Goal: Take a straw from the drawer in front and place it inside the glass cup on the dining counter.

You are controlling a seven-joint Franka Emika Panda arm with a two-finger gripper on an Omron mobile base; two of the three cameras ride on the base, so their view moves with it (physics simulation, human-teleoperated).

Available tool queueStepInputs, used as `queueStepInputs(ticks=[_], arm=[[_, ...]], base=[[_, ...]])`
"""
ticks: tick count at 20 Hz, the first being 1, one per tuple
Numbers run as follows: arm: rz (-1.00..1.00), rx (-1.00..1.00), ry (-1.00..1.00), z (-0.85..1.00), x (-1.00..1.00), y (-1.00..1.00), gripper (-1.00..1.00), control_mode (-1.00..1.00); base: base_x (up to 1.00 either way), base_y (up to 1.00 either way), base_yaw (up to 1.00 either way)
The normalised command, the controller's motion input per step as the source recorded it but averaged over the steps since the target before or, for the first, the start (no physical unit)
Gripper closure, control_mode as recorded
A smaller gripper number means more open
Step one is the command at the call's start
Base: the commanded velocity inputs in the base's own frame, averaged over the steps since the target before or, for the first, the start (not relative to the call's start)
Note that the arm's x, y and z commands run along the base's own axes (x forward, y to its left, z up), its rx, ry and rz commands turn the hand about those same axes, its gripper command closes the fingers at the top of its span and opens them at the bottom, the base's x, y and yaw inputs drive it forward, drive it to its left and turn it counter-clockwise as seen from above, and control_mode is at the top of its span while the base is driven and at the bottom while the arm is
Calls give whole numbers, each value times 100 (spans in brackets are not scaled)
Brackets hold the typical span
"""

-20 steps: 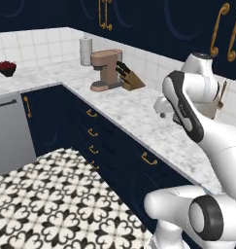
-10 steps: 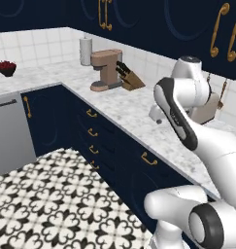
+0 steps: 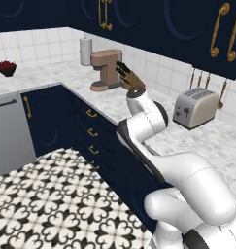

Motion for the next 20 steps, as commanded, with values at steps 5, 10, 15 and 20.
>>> queueStepInputs(ticks=[5, 10, 15, 20], arm=[[0, -39, 0, -60, 0, 40, -100, -100], [0, -34, 0, -53, 18, 16, -100, -100], [0, -29, 0, -55, 39, 3, -100, -100], [0, -19, 0, -59, 52, 0, -100, -100]], base=[[0, 0, 0], [0, 0, 0], [0, 0, 0], [0, 0, 0]])
